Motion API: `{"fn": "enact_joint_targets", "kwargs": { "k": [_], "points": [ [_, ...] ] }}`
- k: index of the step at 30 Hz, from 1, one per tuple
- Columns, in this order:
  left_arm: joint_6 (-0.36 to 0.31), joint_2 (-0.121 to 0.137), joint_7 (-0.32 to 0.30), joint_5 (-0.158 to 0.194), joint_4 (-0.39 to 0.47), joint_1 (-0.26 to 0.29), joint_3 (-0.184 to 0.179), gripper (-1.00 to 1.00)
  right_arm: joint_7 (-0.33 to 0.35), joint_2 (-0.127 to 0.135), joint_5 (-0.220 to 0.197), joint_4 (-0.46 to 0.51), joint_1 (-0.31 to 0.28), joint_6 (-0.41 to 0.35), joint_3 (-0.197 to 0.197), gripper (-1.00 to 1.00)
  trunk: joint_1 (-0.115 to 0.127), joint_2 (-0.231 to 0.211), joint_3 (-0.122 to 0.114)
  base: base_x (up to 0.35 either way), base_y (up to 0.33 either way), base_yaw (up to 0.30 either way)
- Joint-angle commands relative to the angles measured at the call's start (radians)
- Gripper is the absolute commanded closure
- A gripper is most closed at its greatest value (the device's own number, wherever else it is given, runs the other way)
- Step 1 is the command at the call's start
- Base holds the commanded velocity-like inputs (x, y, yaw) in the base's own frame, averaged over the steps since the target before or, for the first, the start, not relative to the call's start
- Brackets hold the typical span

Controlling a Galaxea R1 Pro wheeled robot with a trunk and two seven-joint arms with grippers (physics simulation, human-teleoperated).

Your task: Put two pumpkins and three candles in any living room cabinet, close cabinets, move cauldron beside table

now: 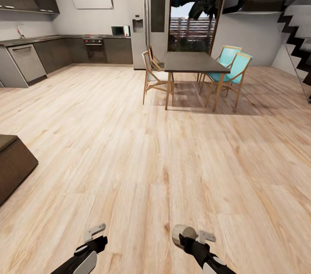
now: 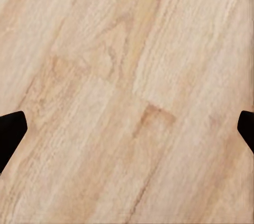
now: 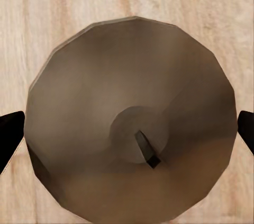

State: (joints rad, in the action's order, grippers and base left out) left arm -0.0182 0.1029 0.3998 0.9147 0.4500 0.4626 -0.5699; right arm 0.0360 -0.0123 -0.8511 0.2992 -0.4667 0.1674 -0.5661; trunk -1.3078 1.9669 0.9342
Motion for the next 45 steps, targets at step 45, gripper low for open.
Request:
{"fn": "enact_joint_targets", "kwargs": {
  "k": [45],
  "points": [
    [-0.002,-0.001,0.008,0.0,0.003,0.001,-0.008,-1.0,0.003,0.0,-0.009,-0.002,-0.001,0.007,-0.007,1.0,0.0,0.0,0.001,0.32,0.054,-0.048]
  ]
}}
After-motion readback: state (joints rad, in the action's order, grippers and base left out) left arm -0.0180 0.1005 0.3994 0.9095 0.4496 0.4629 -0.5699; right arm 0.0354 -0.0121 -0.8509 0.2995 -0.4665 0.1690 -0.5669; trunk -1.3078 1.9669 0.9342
